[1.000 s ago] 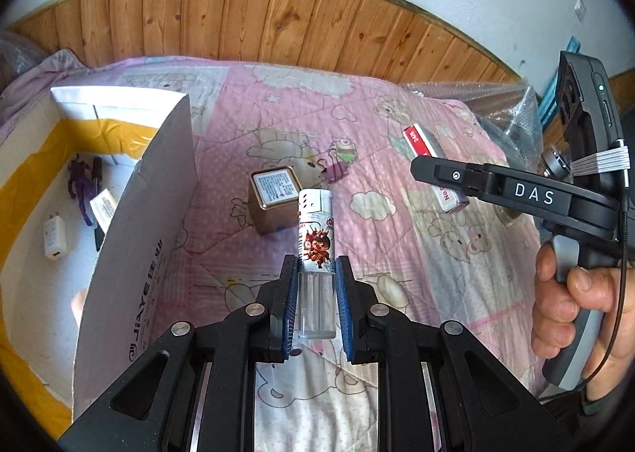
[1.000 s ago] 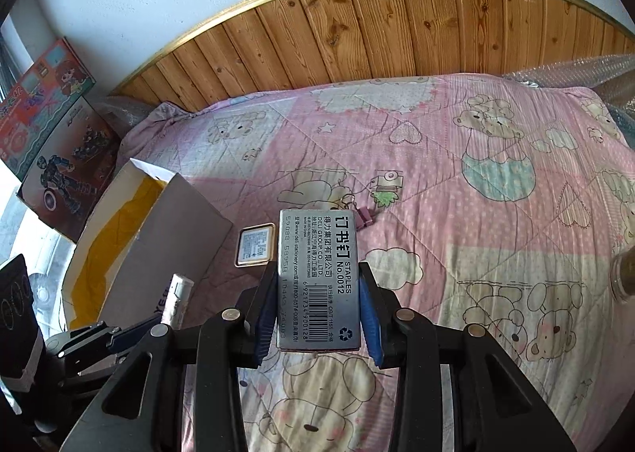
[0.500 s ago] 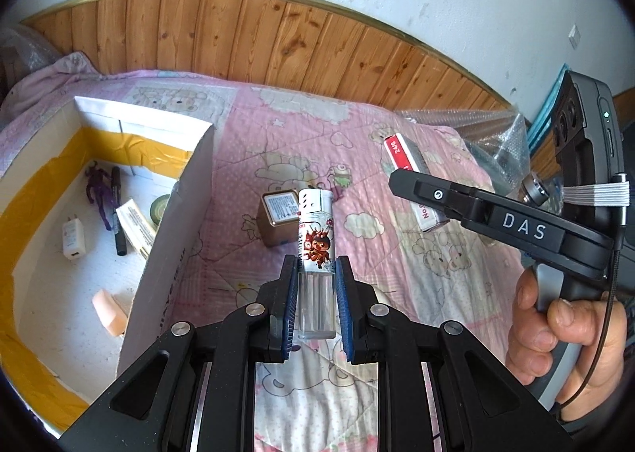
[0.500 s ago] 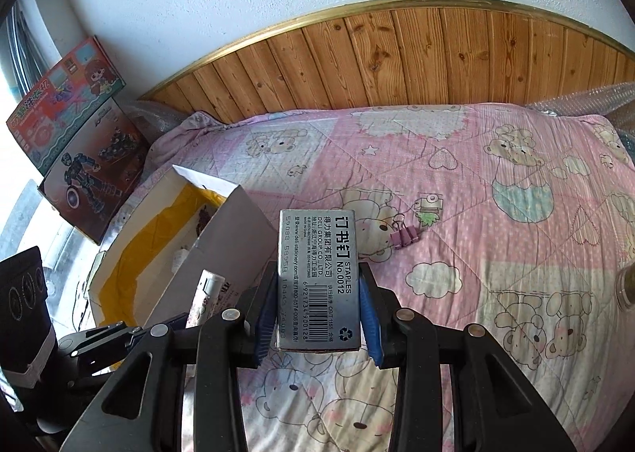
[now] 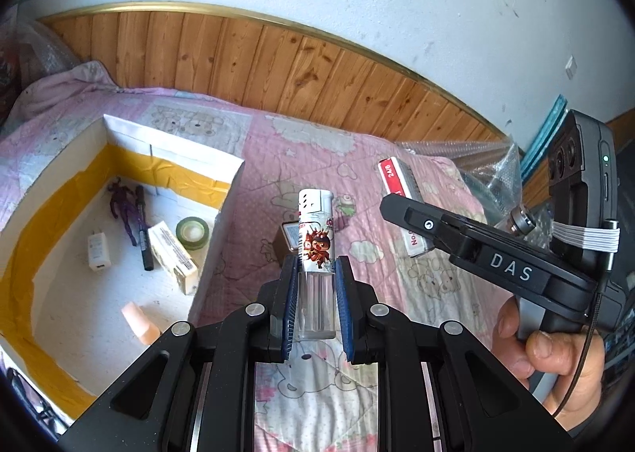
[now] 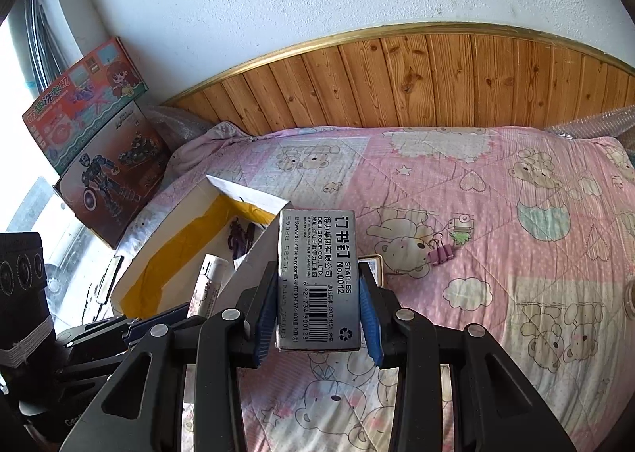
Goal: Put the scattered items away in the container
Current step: 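Lift the lighter and staples box and carry them toward the white box, then move the left gripper with the lighter and right gripper with staples box over the box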
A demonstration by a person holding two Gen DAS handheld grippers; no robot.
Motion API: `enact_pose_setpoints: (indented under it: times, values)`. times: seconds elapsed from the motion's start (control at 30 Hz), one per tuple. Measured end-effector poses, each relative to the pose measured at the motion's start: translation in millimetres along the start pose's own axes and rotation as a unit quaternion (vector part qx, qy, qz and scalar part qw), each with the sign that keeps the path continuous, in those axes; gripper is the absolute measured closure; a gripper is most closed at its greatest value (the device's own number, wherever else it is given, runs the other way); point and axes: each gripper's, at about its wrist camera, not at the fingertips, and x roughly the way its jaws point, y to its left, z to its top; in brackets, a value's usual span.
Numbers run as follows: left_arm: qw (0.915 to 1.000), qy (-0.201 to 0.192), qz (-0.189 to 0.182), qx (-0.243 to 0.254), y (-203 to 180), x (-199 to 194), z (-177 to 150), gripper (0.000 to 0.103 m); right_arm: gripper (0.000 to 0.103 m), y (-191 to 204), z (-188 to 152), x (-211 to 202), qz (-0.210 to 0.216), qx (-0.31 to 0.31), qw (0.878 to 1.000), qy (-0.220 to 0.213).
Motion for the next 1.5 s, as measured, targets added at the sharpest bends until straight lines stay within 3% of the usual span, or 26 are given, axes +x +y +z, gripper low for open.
enact_pose_setpoints:
  times: [0.83, 1.5]
  values:
    - [0.9972, -0.029, 0.026, -0.064, 74, -34, 14, 0.084, 0.064, 60, 3, 1, 0.048, -0.033, 0.998, -0.028]
    - [0.9924, -0.036, 0.038, -0.111, 126, -50, 11, 0.084, 0.064, 107, -1, 14, 0.060, -0.061, 0.996, -0.038]
